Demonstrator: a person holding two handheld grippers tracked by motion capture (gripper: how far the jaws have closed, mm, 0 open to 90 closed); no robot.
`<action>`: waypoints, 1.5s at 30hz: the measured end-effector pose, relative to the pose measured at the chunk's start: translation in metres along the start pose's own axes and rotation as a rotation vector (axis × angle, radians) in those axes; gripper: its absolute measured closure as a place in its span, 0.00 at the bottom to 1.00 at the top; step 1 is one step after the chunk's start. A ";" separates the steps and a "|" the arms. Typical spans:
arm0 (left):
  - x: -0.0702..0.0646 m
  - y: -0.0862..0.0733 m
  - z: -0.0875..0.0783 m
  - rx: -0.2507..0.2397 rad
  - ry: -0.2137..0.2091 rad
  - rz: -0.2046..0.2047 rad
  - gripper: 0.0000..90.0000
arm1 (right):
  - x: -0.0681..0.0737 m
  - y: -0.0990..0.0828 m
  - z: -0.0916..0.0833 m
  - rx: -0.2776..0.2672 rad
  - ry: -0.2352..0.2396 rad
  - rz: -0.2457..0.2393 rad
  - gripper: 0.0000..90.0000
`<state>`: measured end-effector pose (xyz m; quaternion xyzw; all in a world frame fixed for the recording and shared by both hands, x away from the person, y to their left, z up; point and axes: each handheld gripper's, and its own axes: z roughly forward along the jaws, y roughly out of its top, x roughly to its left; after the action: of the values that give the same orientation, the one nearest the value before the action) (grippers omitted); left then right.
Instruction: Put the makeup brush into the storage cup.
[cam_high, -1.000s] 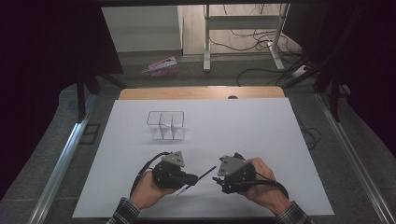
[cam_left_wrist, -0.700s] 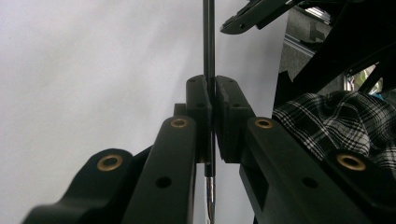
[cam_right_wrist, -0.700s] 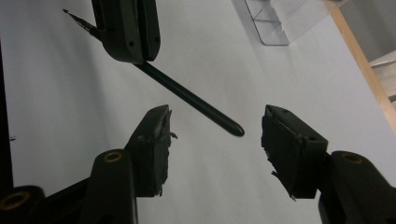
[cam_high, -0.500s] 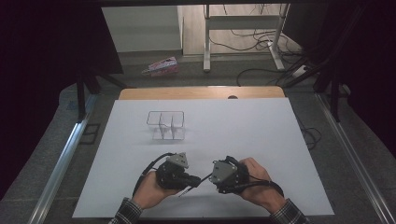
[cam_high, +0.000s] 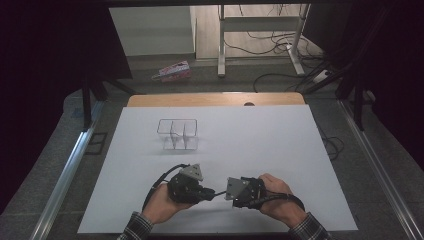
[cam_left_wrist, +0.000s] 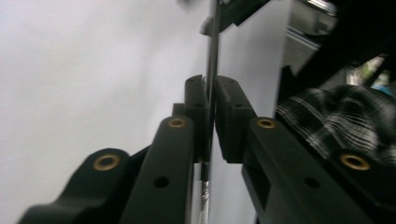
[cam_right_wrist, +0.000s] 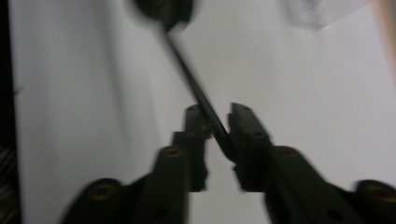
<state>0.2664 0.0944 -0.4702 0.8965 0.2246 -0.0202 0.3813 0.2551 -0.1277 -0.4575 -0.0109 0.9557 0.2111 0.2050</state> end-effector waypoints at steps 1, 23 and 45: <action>0.001 0.000 -0.004 -0.046 0.022 -0.025 0.86 | 0.000 -0.002 0.001 -0.002 0.034 0.007 0.94; 0.011 -0.010 -0.025 -0.102 0.252 -0.112 0.02 | -0.007 -0.014 -0.004 -0.028 0.067 0.196 0.94; 0.027 -0.029 -0.049 -0.223 0.224 -0.281 0.03 | -0.016 -0.029 -0.011 -0.118 0.014 0.377 0.94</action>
<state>0.2714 0.1564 -0.4608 0.8052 0.3892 0.0517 0.4444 0.2686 -0.1596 -0.4540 0.1549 0.9281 0.3015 0.1540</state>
